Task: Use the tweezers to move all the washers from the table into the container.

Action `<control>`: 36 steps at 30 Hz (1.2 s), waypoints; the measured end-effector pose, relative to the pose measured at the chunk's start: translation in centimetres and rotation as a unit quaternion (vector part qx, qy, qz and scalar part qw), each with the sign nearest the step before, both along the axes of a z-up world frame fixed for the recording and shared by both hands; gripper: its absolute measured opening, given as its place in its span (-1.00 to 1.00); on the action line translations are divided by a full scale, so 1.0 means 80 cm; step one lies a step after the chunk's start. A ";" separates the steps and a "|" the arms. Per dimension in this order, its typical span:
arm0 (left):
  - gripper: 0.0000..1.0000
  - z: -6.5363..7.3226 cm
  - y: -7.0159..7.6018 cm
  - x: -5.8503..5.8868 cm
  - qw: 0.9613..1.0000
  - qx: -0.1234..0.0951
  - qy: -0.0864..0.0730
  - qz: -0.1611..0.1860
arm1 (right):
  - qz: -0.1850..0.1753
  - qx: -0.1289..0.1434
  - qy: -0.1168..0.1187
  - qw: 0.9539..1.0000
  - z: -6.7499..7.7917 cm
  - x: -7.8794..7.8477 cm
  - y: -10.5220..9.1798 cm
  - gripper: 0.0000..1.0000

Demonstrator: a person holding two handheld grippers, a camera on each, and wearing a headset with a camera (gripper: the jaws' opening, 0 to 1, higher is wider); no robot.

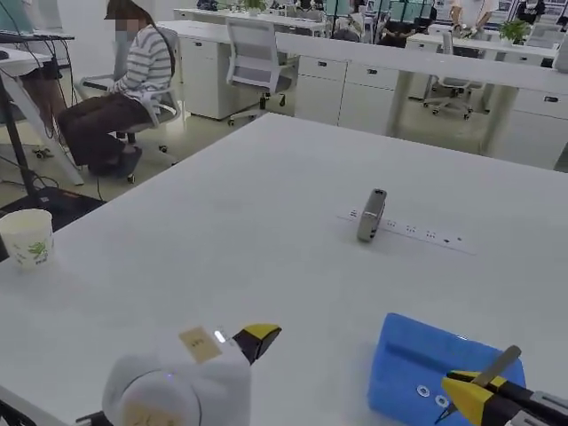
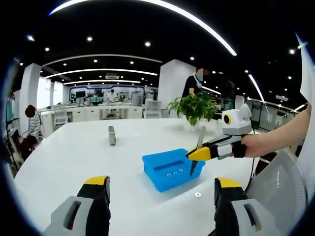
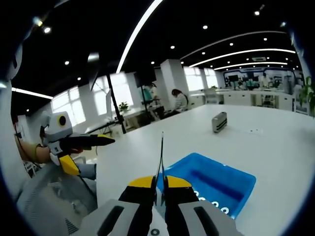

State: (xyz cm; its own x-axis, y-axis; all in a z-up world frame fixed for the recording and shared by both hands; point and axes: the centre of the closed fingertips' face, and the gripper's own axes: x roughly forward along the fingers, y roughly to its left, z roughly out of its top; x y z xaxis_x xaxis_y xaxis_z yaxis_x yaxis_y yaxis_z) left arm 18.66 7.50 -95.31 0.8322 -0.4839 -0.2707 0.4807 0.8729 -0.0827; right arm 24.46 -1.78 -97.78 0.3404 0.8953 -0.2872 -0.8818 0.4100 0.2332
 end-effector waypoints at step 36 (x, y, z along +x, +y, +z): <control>0.78 -0.001 0.001 0.000 1.000 -0.003 0.002 0.002 | -0.015 -0.046 0.045 0.998 -0.072 -0.040 -0.016 -0.92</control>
